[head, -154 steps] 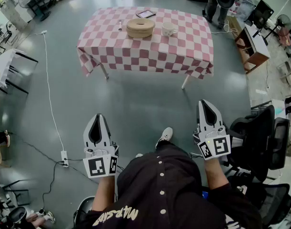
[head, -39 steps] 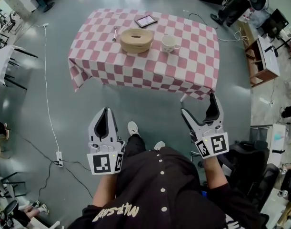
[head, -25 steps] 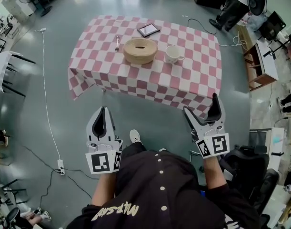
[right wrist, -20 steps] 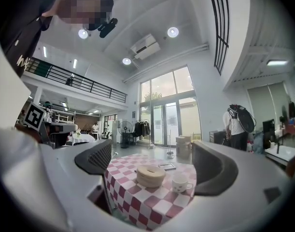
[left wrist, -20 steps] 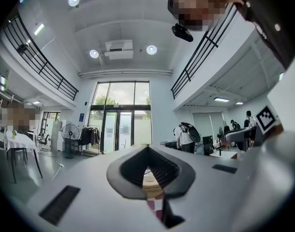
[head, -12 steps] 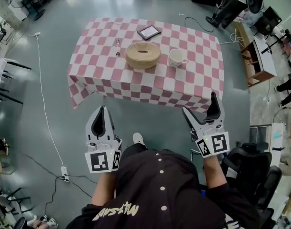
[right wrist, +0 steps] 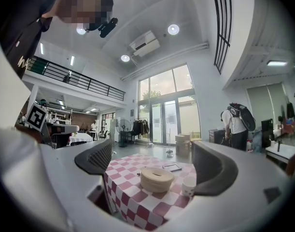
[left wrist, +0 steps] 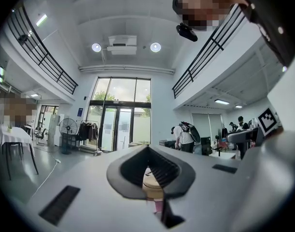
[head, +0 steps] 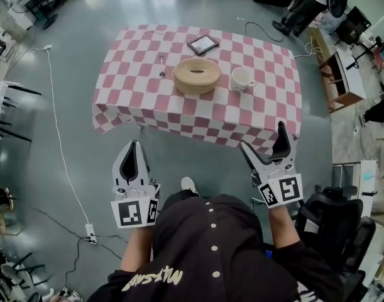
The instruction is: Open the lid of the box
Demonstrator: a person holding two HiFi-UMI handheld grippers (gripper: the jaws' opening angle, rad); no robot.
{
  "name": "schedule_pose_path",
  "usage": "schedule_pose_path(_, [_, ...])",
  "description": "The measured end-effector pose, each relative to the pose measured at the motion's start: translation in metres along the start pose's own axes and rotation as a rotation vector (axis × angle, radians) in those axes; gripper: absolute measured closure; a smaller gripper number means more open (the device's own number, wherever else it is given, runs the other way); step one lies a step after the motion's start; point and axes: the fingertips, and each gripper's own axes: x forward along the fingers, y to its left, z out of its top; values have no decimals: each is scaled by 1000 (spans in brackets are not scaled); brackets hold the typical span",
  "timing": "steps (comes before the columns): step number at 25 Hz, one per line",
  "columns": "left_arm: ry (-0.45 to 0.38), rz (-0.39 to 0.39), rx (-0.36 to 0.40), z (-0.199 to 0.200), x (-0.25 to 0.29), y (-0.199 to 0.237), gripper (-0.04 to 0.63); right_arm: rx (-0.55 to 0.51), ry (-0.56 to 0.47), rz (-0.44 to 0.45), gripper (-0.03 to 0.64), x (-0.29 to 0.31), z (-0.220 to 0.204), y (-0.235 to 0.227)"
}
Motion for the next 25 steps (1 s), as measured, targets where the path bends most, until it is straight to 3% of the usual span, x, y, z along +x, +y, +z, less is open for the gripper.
schedule_pose_path(14, [8, -55, -5, -4, 20, 26, 598, -3, 56, -11, 106, 20, -11, 23])
schedule_pose_path(25, [32, 1, -3, -14, 36, 42, 598, 7, 51, 37, 106, 65, -18, 18])
